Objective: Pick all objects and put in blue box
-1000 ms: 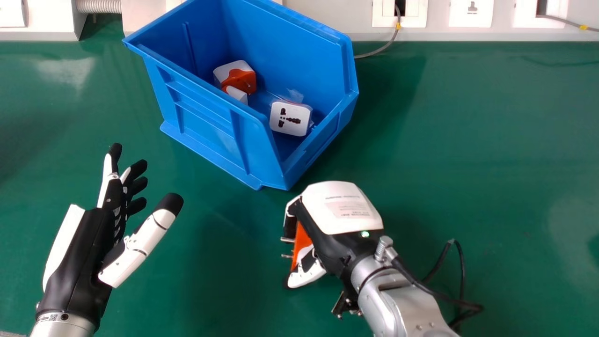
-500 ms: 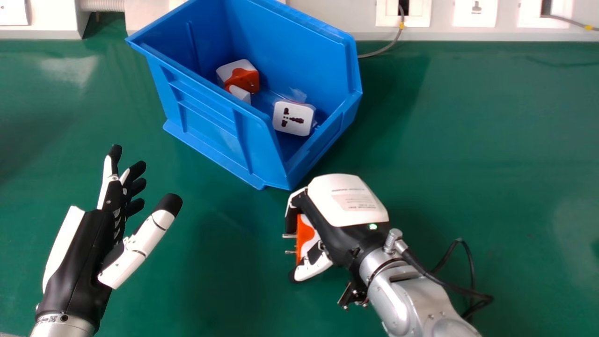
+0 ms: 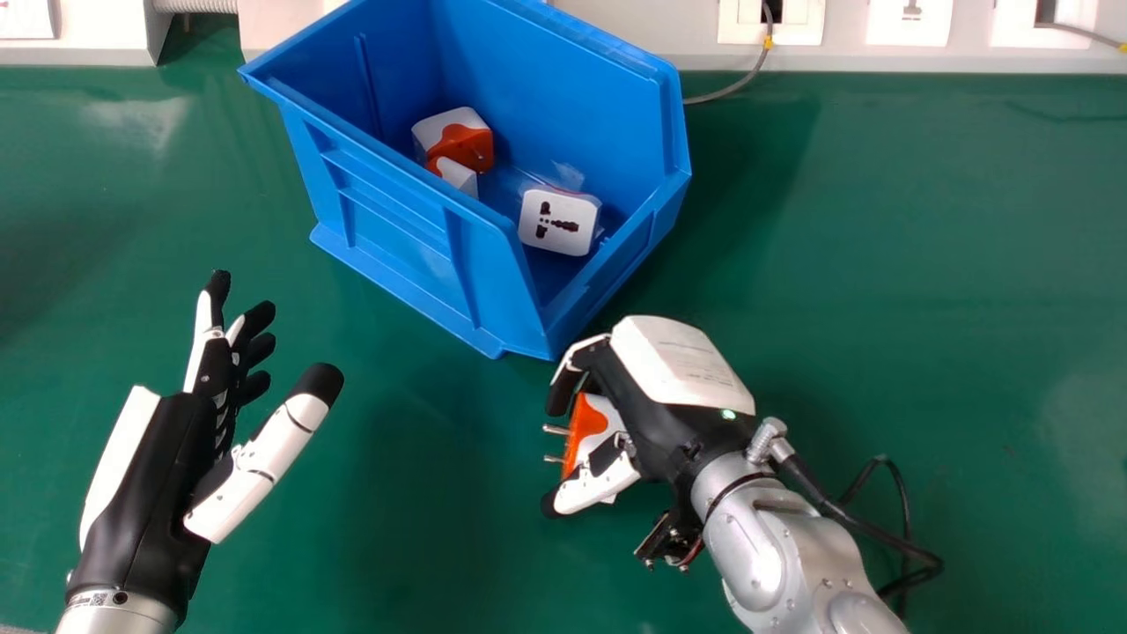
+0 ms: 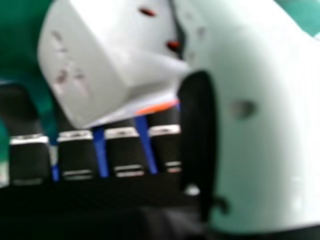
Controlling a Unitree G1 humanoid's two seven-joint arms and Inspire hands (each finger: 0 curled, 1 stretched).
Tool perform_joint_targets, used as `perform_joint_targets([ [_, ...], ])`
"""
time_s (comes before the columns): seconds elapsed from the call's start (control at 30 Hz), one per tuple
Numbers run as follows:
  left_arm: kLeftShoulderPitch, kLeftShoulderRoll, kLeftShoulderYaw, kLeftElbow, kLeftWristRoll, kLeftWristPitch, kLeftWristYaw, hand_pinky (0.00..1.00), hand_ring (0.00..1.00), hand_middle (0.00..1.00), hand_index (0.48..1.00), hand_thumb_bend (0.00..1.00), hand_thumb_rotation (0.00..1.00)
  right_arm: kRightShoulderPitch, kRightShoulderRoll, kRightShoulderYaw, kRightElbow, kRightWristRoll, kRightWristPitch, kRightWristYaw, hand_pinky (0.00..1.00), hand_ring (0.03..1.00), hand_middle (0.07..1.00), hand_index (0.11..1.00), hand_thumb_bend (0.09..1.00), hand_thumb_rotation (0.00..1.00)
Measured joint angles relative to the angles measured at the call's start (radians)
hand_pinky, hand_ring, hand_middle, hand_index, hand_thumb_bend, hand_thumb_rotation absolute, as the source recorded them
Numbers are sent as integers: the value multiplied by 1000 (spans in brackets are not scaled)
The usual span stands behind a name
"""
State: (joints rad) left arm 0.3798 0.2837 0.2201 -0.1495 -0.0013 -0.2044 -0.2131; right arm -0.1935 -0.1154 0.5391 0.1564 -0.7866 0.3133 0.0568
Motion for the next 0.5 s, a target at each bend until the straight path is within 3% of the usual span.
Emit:
perform_joint_targets([
  [0.5, 1, 1, 1, -9, 0, 17, -2, 943, 962, 977, 961, 656, 715, 117, -30, -44, -204, 70, 80, 102, 305, 420, 511, 559, 487, 1],
])
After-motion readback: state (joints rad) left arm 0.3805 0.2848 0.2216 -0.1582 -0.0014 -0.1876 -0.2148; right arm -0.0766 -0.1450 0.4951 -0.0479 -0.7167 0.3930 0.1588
